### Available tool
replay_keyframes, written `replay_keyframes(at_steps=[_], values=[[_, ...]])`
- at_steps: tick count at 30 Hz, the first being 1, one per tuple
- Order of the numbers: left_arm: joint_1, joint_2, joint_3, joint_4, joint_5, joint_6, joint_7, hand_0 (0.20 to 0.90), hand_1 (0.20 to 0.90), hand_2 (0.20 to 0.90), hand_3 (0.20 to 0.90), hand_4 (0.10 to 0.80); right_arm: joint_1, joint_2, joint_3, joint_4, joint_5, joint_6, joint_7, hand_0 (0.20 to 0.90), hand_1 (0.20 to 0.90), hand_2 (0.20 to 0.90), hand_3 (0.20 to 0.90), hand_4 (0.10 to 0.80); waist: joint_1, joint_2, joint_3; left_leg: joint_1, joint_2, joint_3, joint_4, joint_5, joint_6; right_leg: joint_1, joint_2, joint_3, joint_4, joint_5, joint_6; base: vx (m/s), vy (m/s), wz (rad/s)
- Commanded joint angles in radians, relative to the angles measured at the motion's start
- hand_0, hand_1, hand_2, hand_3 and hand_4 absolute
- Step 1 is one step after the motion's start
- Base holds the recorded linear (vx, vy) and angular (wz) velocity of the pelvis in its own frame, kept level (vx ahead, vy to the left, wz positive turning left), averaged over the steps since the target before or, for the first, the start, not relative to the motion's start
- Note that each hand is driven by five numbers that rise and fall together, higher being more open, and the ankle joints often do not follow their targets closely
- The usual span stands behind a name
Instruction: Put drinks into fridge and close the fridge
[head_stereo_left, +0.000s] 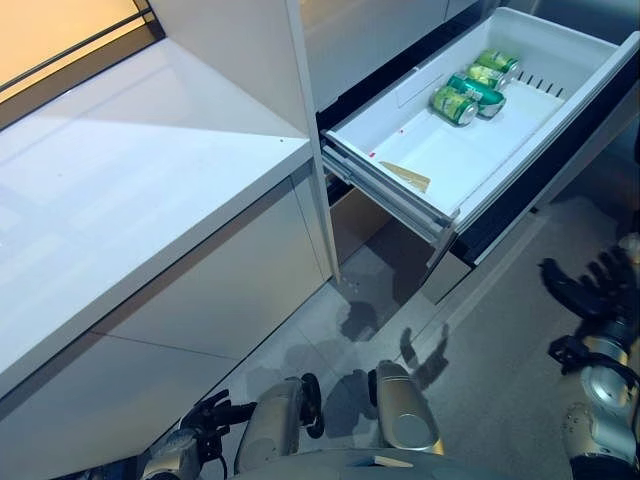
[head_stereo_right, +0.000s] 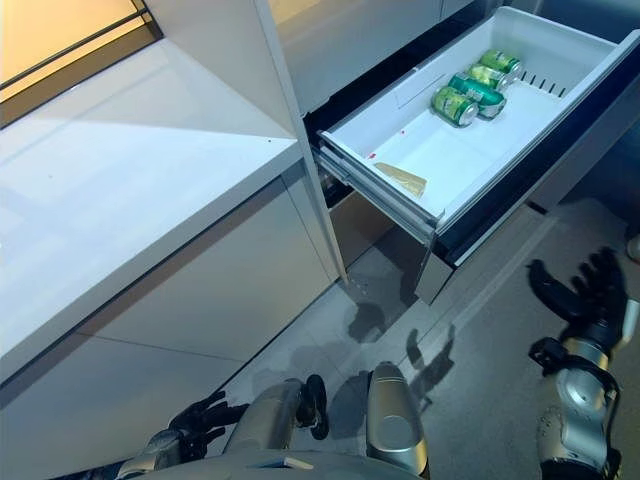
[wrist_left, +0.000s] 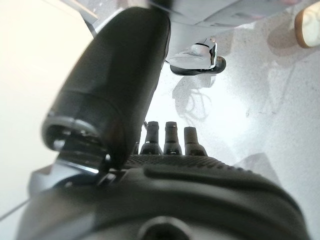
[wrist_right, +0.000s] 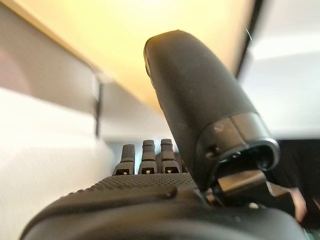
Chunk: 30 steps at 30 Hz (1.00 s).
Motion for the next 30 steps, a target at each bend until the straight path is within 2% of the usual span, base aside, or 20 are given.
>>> replay_keyframes(at_steps=[1,8,13,26,30], values=[[-0.002,0.083,-0.045,-0.043,-0.028,0.002,0.035,0.900,0.900,0.900,0.900,0.800,-0.146,-0.132,0.024,-0.031,-0.113,-0.053,0.056,0.900,0.900,0.900,0.900,0.800,0.035,-0.011,-0.015,0.034,-0.036,-0.008,0.037,-0.105,0.086,0.031,0.035,-0.042,-0.016,0.049,-0.078,0.038,-0.033,0.09],[-0.073,0.087,-0.117,-0.023,-0.057,0.036,0.072,0.900,0.900,0.900,0.900,0.800,-0.376,-0.206,0.216,-0.020,-0.199,0.032,0.108,0.900,0.900,0.900,0.900,0.800,0.062,-0.009,0.037,0.017,-0.035,-0.018,0.008,-0.059,0.066,0.015,0.038,-0.042,-0.046,0.085,-0.069,-0.003,-0.007,0.02],[-0.136,0.097,-0.159,-0.031,-0.091,0.042,0.091,0.900,0.900,0.900,0.900,0.800,-0.561,-0.211,0.343,-0.021,-0.217,0.055,0.109,0.900,0.900,0.900,0.900,0.800,0.082,-0.007,0.087,-0.030,-0.039,-0.020,0.001,-0.031,0.060,-0.031,0.041,-0.045,-0.058,0.112,-0.061,-0.118,-0.005,0.01],[-0.264,0.073,-0.261,-0.043,-0.108,0.058,0.106,0.900,0.900,0.900,0.900,0.800,-0.974,-0.132,0.599,0.067,-0.225,0.118,0.115,0.900,0.900,0.900,0.900,0.800,0.143,0.017,0.168,-0.119,-0.057,-0.018,0.001,0.017,0.046,-0.112,0.026,-0.056,-0.073,0.157,-0.038,-0.046,0.014,0.04],[-0.306,0.061,-0.299,-0.051,-0.120,0.041,0.115,0.900,0.900,0.900,0.900,0.800,-1.100,-0.076,0.676,0.121,-0.201,0.127,0.076,0.900,0.900,0.900,0.900,0.800,0.162,0.031,0.192,-0.161,-0.065,-0.023,-0.007,0.035,0.045,-0.158,0.029,-0.052,-0.077,0.170,-0.035,-0.086,0.028,0.07]])
